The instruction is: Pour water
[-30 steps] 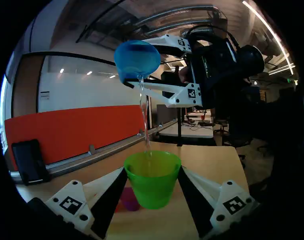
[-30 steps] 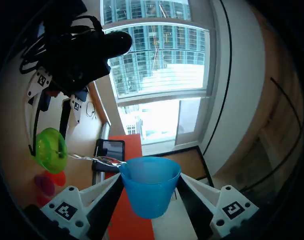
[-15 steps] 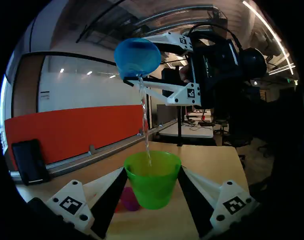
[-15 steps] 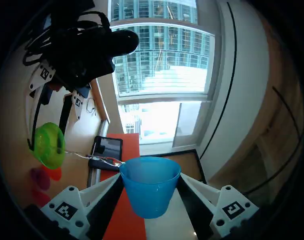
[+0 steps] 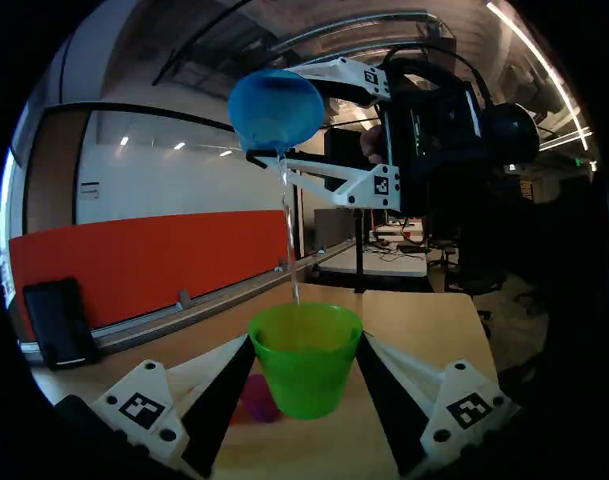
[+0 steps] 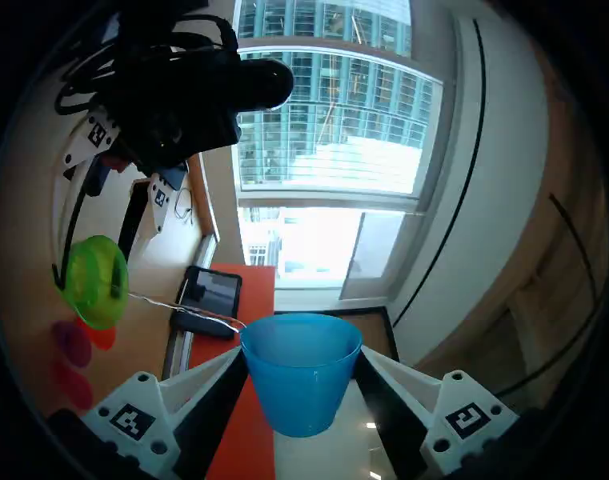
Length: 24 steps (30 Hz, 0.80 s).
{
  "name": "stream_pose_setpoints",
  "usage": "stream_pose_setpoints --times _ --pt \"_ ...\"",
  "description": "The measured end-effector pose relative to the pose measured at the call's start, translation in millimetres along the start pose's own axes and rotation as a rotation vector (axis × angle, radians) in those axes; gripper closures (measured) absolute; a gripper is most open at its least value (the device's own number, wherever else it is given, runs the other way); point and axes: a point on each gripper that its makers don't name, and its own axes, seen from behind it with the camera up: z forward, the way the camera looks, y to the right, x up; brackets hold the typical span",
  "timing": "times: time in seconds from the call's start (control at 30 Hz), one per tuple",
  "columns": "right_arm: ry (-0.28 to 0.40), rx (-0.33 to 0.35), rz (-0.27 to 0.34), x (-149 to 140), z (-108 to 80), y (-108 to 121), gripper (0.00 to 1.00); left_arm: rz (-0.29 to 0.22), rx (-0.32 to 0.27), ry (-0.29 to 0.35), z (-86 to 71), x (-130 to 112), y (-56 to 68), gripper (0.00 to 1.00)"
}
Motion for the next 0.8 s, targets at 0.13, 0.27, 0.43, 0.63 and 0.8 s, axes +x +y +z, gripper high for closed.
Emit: stream_pose_setpoints --times 0.13,0.27,0.43,0.63,0.8 --pt "-0.003 -0.002 -0.033 0.4 0.3 1.2 0.1 0.001 0.001 0.0 0.2 0.3 -0.6 0.14" --pt "-0.005 -0.003 -0.062 2.4 0.5 2.3 0.1 -0.001 0.002 0.0 0.6 0.1 -0.9 0.14" --pt "0.0 -0.008 -0.074 6.6 0.8 5.2 0.1 -0.005 0.004 0.0 1.2 -1.4 -2.5 0.14" --pt "0.004 -0.01 -0.08 9.7 0.9 5.2 0.1 -0.008 0.007 -0.001 1.6 -2.5 -4.4 0.14" --pt "0.004 -0.011 -0.08 9.5 0.4 4.9 0.1 -0.008 0.006 0.0 1.6 -1.4 -3.5 0.14"
